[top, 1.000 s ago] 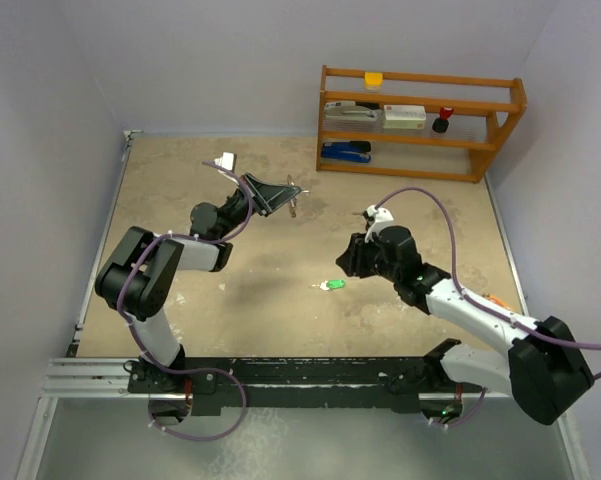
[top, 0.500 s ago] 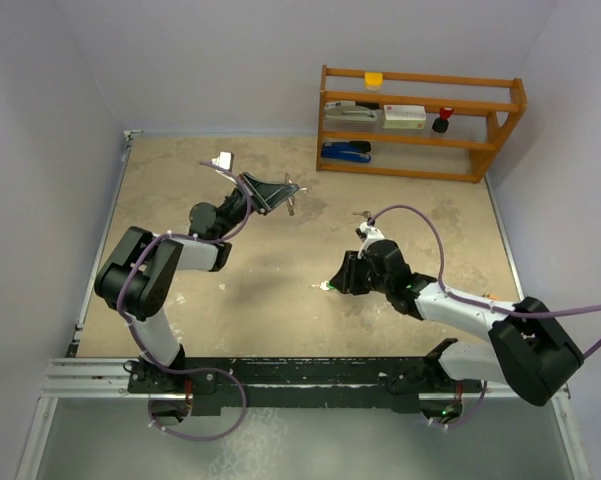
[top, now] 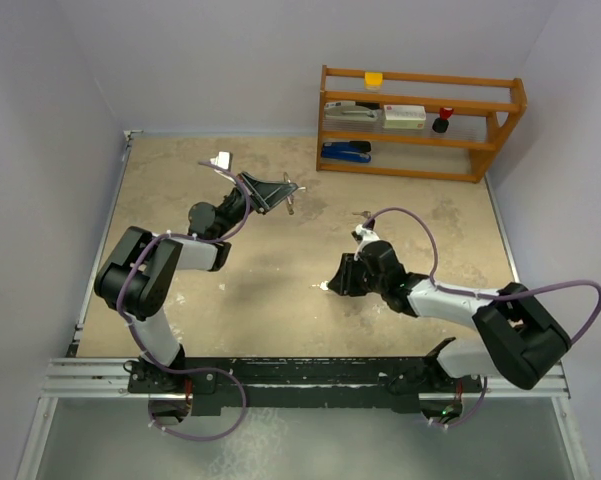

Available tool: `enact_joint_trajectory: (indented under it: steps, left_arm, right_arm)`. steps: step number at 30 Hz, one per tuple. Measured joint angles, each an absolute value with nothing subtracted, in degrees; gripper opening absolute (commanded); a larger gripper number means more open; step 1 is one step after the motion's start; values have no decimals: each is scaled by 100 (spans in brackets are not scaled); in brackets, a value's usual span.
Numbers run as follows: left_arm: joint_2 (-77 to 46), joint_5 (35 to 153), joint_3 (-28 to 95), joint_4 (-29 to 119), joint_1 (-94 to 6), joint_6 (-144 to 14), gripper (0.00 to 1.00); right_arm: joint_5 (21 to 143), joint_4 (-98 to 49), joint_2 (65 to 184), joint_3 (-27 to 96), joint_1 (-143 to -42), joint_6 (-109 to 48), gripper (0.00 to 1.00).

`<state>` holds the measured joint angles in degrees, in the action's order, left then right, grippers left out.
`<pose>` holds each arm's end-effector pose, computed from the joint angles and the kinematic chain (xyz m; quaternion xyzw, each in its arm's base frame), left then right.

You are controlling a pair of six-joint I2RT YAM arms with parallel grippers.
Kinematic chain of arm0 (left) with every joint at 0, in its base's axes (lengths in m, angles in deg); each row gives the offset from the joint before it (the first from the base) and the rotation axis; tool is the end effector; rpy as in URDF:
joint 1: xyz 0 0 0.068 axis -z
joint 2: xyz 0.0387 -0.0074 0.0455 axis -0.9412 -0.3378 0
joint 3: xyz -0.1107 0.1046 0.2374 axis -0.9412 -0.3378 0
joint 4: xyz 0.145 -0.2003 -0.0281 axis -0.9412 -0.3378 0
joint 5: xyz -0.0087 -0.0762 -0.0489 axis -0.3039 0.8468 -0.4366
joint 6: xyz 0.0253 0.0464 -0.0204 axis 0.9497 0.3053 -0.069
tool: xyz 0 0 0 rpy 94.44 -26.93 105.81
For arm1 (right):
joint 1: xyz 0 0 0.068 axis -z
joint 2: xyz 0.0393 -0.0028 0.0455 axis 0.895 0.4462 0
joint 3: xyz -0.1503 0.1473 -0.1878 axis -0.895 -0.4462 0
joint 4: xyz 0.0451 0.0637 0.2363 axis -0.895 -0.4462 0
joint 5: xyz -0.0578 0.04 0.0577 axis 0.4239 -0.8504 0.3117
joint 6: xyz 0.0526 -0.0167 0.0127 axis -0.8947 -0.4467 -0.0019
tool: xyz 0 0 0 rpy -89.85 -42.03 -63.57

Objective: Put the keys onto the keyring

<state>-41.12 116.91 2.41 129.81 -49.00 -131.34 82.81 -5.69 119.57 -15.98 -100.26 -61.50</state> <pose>0.3072 -0.1416 0.2602 -0.0386 0.5520 -0.7182 0.4219 0.1907 0.1486 0.1745 -0.0228 0.8777 0.3307 0.3461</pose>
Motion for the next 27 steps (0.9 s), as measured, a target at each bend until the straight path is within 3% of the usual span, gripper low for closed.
enact_joint_trajectory:
  steps: [9,27]
  left_arm:
    - [-4112,11691,241,12981,-4924,-13134,0]
    - [-4112,11691,239,12981,-4961,-13134,0]
  right_arm:
    - [8279,-440,12250,-1508,-10026,-6145,35]
    - [8224,-268,12671,-1305,-10026,-6130,22]
